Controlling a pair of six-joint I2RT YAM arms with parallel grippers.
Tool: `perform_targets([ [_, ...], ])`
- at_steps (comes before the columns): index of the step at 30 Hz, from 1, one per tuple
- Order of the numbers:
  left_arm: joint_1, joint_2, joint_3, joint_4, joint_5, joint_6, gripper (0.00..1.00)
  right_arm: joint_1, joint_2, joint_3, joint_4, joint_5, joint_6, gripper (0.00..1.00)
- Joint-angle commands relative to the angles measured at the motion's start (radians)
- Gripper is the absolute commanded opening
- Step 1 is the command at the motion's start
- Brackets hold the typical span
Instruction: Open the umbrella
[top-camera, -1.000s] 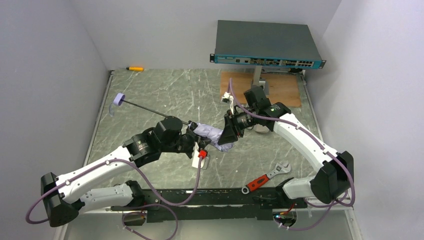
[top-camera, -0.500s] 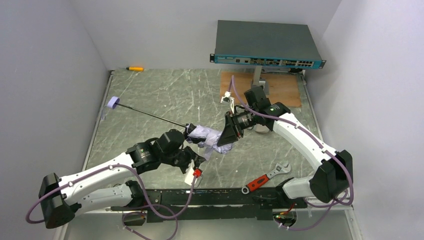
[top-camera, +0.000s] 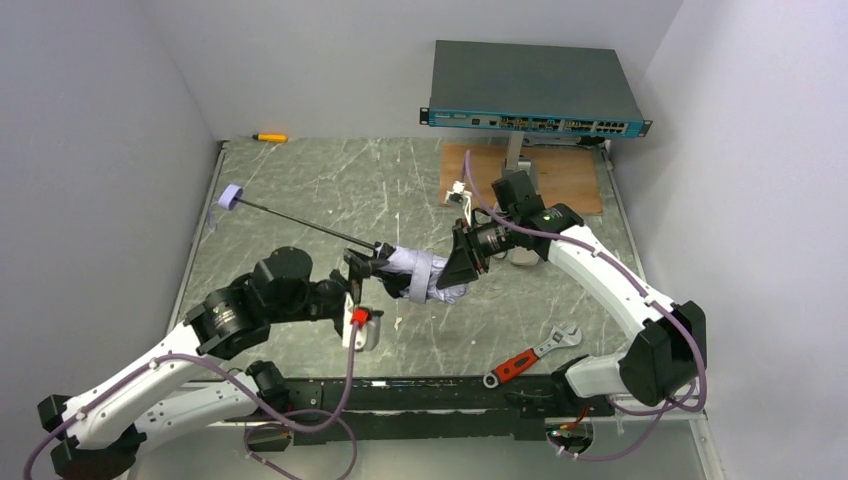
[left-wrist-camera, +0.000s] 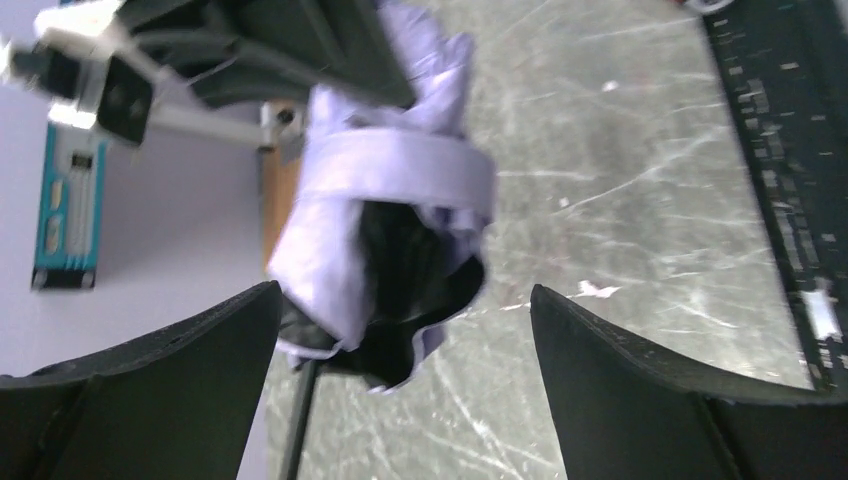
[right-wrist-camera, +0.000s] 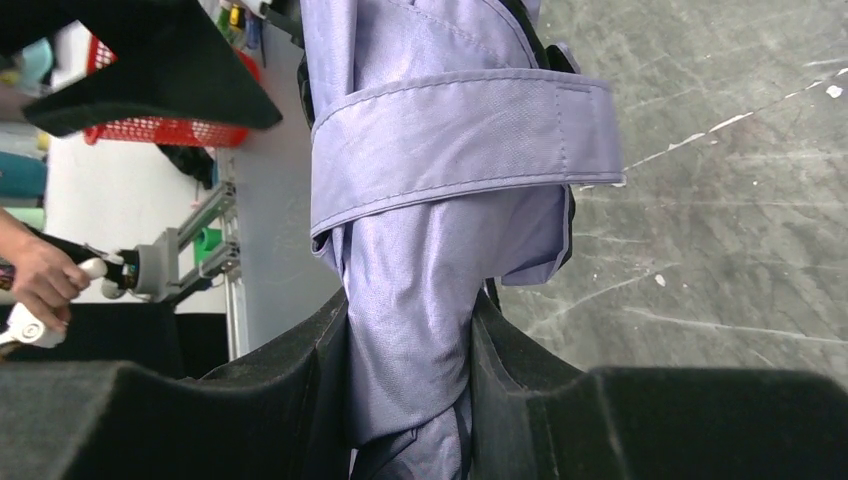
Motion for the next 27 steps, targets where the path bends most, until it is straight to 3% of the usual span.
perform_targets([
  [1, 0.079, 0.078, 0.074, 0.042, -0.096, -0.073, 1.00, 0.034, -0.046, 0.027, -0.021, 0.034, -0.149, 0.00],
  [5, 0.223, 0.165, 0.179, -0.022, 0.064, -0.182, 1.00, 0.109, -0.072, 0.066, -0.086, 0.191, -0.308, 0.00],
  [7, 0.287, 0.206, 0.218, -0.088, 0.127, -0.152, 0.99, 0.175, -0.098, 0.063, -0.091, 0.400, -0.399, 0.00],
  [11, 0.368, 0.286, 0.270, -0.251, 0.168, -0.004, 0.86, 0.219, -0.187, -0.005, 0.042, 0.657, -0.415, 0.00],
  [16, 0.410, 0.353, 0.307, -0.408, 0.241, 0.098, 0.73, 0.270, -0.242, -0.035, 0.106, 0.763, -0.432, 0.00],
  [19, 0.409, 0.366, 0.265, -0.334, 0.145, 0.075, 0.69, 0.312, -0.289, -0.069, 0.143, 0.802, -0.495, 0.00],
  [23, 0.410, 0.336, 0.222, -0.210, 0.068, 0.033, 0.64, 0.398, -0.345, -0.156, 0.238, 1.012, -0.583, 0.00],
  [25, 0.421, 0.290, 0.229, -0.143, 0.106, -0.054, 0.77, 0.433, -0.359, -0.202, 0.311, 1.163, -0.608, 0.00],
  [27, 0.458, 0.216, 0.214, 0.004, 0.160, -0.251, 0.90, 0.430, -0.360, -0.226, 0.386, 1.269, -0.583, 0.00],
])
